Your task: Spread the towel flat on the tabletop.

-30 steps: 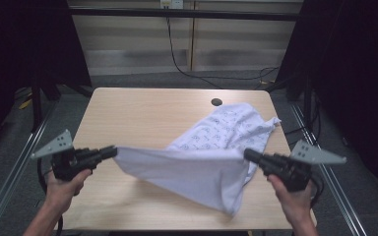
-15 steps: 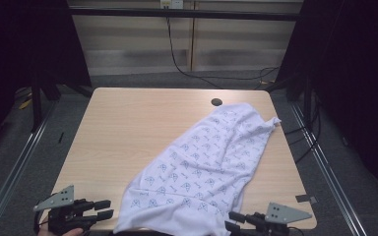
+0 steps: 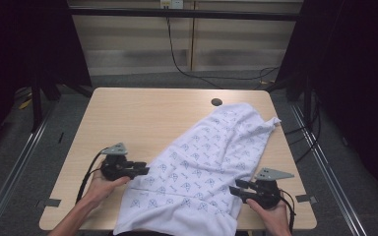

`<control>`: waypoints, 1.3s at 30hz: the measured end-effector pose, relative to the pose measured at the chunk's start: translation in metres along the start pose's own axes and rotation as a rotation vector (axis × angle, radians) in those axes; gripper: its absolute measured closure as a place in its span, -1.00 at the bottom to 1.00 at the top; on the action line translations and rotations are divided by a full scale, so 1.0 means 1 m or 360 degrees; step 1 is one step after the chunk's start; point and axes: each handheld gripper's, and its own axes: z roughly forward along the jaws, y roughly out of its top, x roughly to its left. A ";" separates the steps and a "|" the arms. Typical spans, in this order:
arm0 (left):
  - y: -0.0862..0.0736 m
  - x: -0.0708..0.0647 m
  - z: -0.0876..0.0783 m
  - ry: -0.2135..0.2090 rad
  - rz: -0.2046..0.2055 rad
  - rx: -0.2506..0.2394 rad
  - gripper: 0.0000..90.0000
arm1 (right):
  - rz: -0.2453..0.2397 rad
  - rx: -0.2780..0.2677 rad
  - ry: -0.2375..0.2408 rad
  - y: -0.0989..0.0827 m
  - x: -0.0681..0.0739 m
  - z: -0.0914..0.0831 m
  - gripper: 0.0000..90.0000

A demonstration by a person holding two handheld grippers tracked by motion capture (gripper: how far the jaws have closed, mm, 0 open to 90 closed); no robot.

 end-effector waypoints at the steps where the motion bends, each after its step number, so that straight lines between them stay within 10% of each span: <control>1: 0.002 0.000 0.008 -0.0002 0.0012 0.0033 0.51 | -0.0003 0.0027 -0.0016 0.003 -0.001 0.006 0.32; 7: -0.006 -0.001 0.017 0.0068 0.0073 0.0099 0.93 | -0.0077 0.0140 -0.0115 0.003 -0.005 0.028 0.23; 17: -0.058 -0.029 -0.041 0.0005 0.0030 0.0123 0.98 | -0.0118 0.0150 -0.0057 0.006 0.005 0.036 0.12; 22: -0.085 -0.052 -0.067 -0.0078 -0.0016 0.0136 0.98 | -0.0261 0.0183 -0.0015 0.010 0.034 0.052 0.29; 26: -0.064 -0.043 -0.063 -0.0035 0.0002 0.0025 0.63 | -0.0304 0.0200 0.0045 0.007 0.043 0.052 0.92; 33: -0.006 -0.006 -0.005 0.0089 0.0016 0.0013 0.58 | -0.0299 0.0243 0.0130 -0.003 0.058 0.040 0.96; 39: -0.005 -0.007 0.017 0.0122 0.0068 0.0101 0.63 | -0.0263 0.0264 0.0169 -0.018 0.065 0.021 0.95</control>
